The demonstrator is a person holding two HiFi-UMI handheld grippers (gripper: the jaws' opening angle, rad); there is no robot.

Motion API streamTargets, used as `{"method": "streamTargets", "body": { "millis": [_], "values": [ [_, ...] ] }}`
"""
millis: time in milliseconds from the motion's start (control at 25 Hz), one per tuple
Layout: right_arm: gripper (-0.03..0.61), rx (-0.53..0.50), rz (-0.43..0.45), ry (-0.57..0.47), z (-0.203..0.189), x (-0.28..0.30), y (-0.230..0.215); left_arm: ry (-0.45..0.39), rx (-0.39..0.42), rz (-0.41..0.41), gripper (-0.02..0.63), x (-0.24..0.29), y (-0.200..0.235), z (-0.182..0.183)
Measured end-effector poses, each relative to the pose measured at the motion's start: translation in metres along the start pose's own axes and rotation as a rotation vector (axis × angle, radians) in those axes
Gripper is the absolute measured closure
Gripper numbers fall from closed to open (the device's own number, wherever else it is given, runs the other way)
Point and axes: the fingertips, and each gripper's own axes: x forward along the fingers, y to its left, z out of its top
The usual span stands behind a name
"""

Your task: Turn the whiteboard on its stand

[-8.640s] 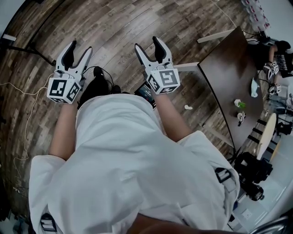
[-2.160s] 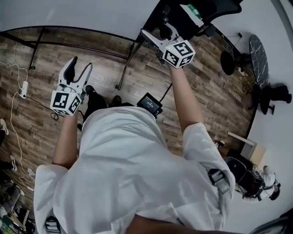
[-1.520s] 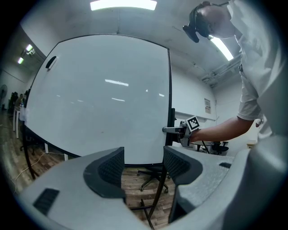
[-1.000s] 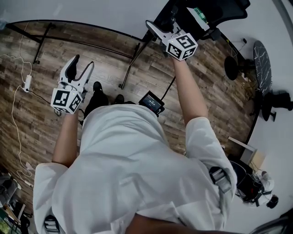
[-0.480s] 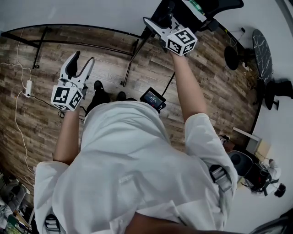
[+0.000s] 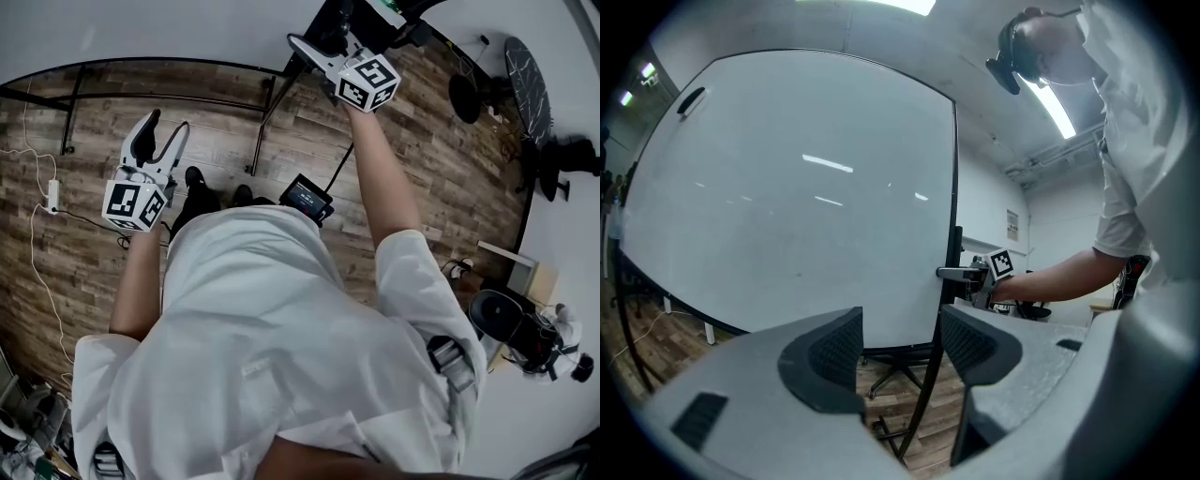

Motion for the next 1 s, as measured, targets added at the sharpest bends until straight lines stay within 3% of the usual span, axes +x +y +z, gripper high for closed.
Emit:
{"method": "streamTargets", "body": {
  "millis": [1000],
  "values": [
    [0.385, 0.031, -0.072, -0.033, -0.007, -0.077, -0.028, 0.019, 0.005, -0.098, 0.357, 0.031, -0.037, -0.001]
  ]
}}
